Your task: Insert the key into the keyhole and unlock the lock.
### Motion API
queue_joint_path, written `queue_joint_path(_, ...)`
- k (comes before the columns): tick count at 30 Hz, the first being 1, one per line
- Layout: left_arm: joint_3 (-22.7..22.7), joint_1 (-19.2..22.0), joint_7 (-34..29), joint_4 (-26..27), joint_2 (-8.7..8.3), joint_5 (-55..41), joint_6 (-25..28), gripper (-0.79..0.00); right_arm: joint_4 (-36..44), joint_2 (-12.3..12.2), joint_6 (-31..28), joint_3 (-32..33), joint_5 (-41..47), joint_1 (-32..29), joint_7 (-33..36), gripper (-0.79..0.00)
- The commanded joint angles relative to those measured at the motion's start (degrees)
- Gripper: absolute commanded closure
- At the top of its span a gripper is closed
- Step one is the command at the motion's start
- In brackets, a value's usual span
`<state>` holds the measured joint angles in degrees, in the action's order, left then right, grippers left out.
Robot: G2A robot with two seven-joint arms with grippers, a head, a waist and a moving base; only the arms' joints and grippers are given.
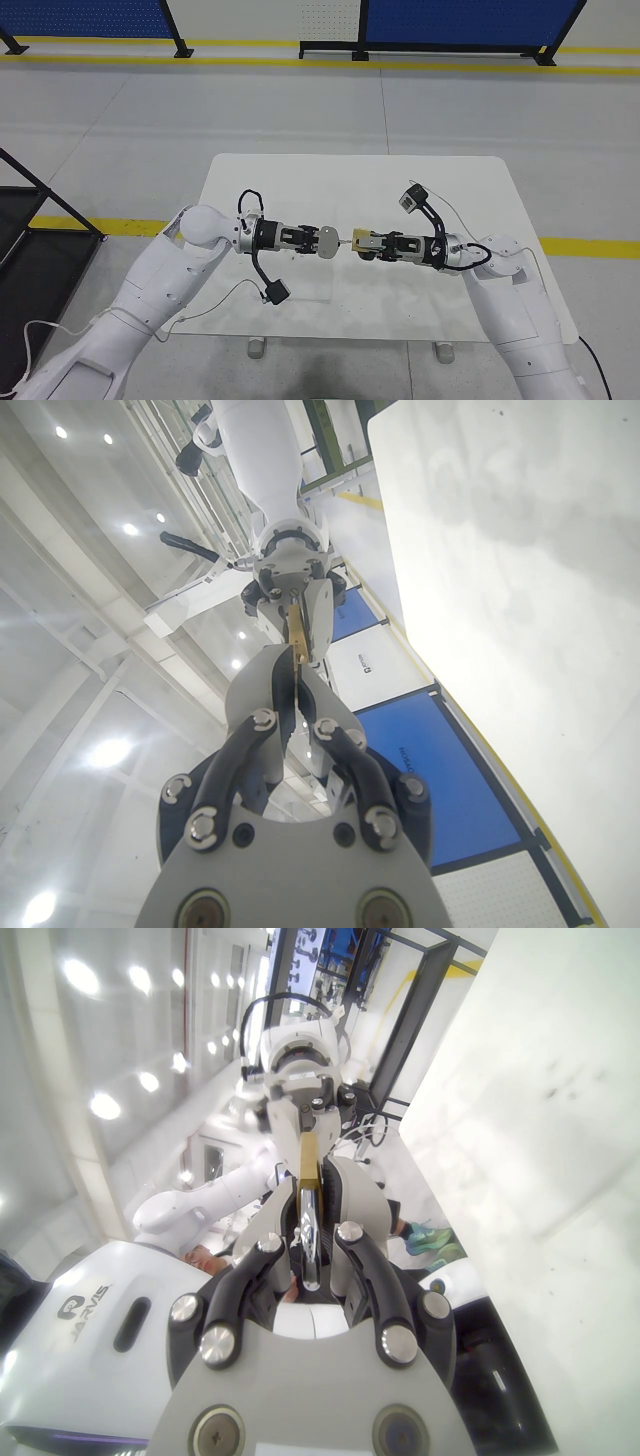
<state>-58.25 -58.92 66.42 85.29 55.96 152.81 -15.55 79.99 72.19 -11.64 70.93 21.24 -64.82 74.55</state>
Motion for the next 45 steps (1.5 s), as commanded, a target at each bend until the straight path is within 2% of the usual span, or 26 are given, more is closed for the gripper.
queue_joint_path(1, 0.1, 0.1, -0.2, 0.0, 0.01, 0.2, -0.1, 0.0, 0.0, 0.0, 0.0, 0.0, 0.0, 0.0, 0.0, 0.0)
queue_joint_path(45, 1.7, 0.7, -1.5, -0.3, 0.21, 0.2, -0.5, 0.0, 0.0, 0.0, 0.0, 0.0, 0.0, 0.0, 0.0, 0.0)
